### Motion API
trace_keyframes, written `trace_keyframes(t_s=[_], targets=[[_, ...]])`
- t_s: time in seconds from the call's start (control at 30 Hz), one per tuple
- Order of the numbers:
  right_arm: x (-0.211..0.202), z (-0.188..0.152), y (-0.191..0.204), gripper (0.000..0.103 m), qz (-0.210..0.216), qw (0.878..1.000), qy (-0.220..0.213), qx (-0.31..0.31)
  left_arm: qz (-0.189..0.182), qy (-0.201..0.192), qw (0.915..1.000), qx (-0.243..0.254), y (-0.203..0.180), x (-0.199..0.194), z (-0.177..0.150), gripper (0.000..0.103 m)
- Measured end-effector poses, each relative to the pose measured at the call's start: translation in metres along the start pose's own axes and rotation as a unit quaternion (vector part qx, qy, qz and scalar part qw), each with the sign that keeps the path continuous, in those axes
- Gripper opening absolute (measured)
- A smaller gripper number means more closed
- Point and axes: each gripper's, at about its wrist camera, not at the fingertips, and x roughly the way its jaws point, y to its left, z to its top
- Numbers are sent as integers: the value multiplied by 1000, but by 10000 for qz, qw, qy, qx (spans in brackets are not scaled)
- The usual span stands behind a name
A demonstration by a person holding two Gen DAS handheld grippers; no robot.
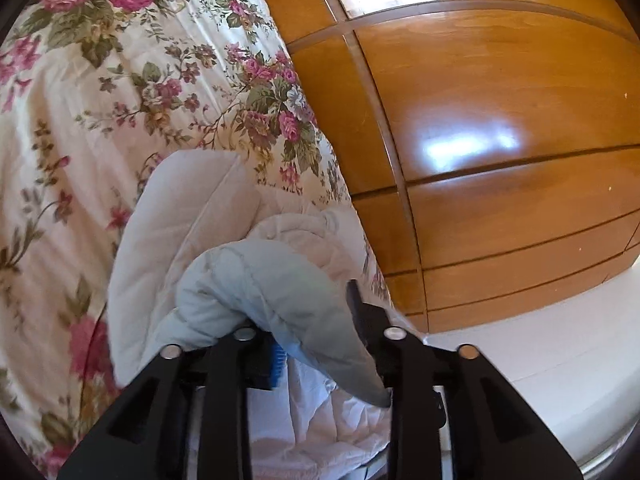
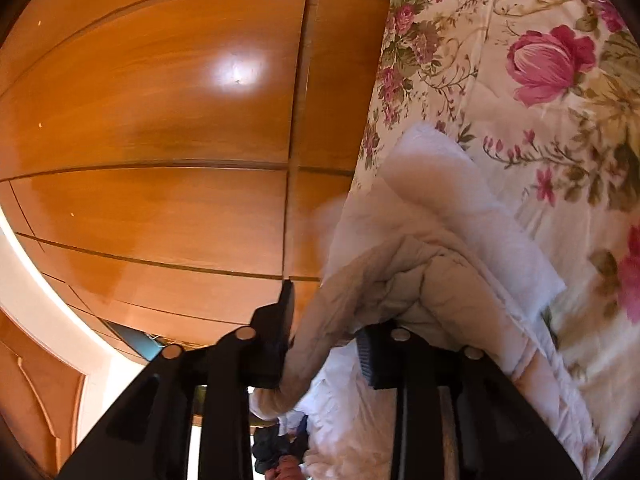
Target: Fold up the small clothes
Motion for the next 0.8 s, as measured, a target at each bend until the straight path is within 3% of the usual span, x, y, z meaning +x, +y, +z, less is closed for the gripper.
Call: trace_keyframes(t_s=[0.03, 0.07, 0.13, 0.17, 0.2, 0.33, 0.4, 0.47, 0.5, 0.53, 0.6, 0.8], targets=[[3, 0, 0, 41, -10, 10000, -22, 20, 29, -50, 10000, 12, -1, 3, 2, 36], [6, 1, -1, 55, 48, 10000, -60, 31, 25, -81, 9999, 87, -5, 5, 4, 42], [9, 3, 2, 69, 160, 9998, -132, 1, 59, -109, 9995, 302, -13, 11, 6, 59], [10, 3, 5, 75, 224, 9996, -151, -2, 66, -119, 9992, 380, -16, 13, 6, 73], [9, 4, 9, 78, 282, 9994, -214, -37, 73, -156, 9989, 442, -20, 16, 6, 80], [-18, -1, 33, 83, 385, 9951, -705, -567, 276, -951, 9912, 876, -33, -5, 1, 88], [-27, -5, 47, 84, 2, 9921, -784, -975, 441, -1059, 9886, 973, -34, -11, -3, 88], [-20, -16, 68, 84, -688, 9824, -561, -1640, 852, -878, 9848, 1229, -40, -2, -11, 88], [-10, -24, 76, 84, -1080, 9737, -429, -1962, 1006, -811, 9824, 1350, -43, 1, -15, 88], [4, -36, 87, 83, -1628, 9560, -210, -2431, 1298, -662, 9759, 1625, -51, 8, -23, 88], [36, -61, 104, 81, -2237, 9181, 171, -3267, 1674, -484, 9630, 2058, -65, 23, -36, 88], [115, -112, 121, 80, -3271, 8163, 895, -4676, 2281, -43, 9182, 3239, -101, 72, -75, 87]])
